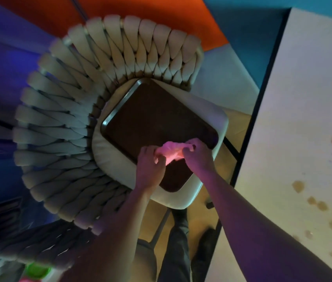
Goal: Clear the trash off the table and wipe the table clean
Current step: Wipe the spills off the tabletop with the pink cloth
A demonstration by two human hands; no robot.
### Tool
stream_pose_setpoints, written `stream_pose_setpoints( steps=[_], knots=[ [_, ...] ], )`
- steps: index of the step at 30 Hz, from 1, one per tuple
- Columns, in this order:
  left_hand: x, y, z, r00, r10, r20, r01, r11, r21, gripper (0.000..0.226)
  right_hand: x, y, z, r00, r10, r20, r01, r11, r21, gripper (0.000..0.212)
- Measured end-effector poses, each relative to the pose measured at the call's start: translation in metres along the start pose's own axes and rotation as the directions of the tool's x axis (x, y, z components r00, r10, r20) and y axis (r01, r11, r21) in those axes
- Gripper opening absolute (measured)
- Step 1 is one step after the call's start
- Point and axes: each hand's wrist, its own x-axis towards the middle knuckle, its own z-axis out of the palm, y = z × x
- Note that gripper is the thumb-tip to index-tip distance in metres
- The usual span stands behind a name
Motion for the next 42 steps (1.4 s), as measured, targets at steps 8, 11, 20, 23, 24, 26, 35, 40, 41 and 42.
stream_pose_setpoints(
  steps=[8, 11, 20, 23, 24, 26, 35, 40, 41, 42],
  knots=[
    [-0.072, 0.039, -0.03, 0.981, 0.164, -0.103, -0.171, 0.984, -0.059, 0.04, -0.074, -0.031, -0.039, 0.968, -0.243, -0.053, 0.249, 0.955, 0.162, 0.011],
    [-0.105, 0.059, -0.042, 0.977, 0.17, -0.129, -0.182, 0.98, -0.082, 0.035, -0.106, -0.045, -0.059, 0.952, -0.302, -0.06, 0.307, 0.939, 0.156, 0.013],
    [-0.222, 0.119, -0.053, 0.93, 0.326, -0.172, -0.352, 0.923, -0.152, 0.036, -0.224, -0.033, -0.133, 0.912, -0.398, -0.098, 0.41, 0.886, 0.215, 0.015],
    [-0.265, 0.126, -0.04, 0.885, 0.439, -0.156, -0.46, 0.876, -0.146, 0.042, -0.267, -0.008, -0.16, 0.911, -0.403, -0.091, 0.413, 0.871, 0.266, 0.019],
    [-0.28, 0.129, -0.036, 0.875, 0.464, -0.137, -0.481, 0.865, -0.142, 0.041, -0.28, 0.003, -0.17, 0.913, -0.399, -0.088, 0.406, 0.869, 0.283, 0.021],
    [-0.309, 0.137, -0.029, 0.873, 0.483, -0.066, -0.485, 0.851, -0.199, 0.033, -0.302, 0.023, -0.186, 0.922, -0.382, -0.066, 0.384, 0.872, 0.304, 0.023],
    [-0.407, 0.151, -0.001, 0.886, 0.425, 0.183, -0.326, 0.854, -0.404, 0.032, -0.365, 0.122, -0.217, 0.966, -0.255, 0.04, 0.21, 0.866, 0.453, 0.018],
    [-0.425, 0.143, 0.02, 0.891, 0.35, 0.289, -0.23, 0.897, -0.377, 0.026, -0.386, 0.169, -0.215, 0.979, -0.18, 0.09, 0.093, 0.8, 0.593, 0.023],
    [-0.427, 0.142, 0.024, 0.893, 0.346, 0.288, -0.236, 0.905, -0.355, 0.025, -0.388, 0.177, -0.214, 0.983, -0.162, 0.083, 0.083, 0.804, 0.589, 0.021],
    [-0.427, 0.14, 0.028, 0.897, 0.34, 0.284, -0.244, 0.914, -0.323, 0.022, -0.389, 0.183, -0.212, 0.988, -0.139, 0.066, 0.076, 0.815, 0.574, 0.02]
  ],
)
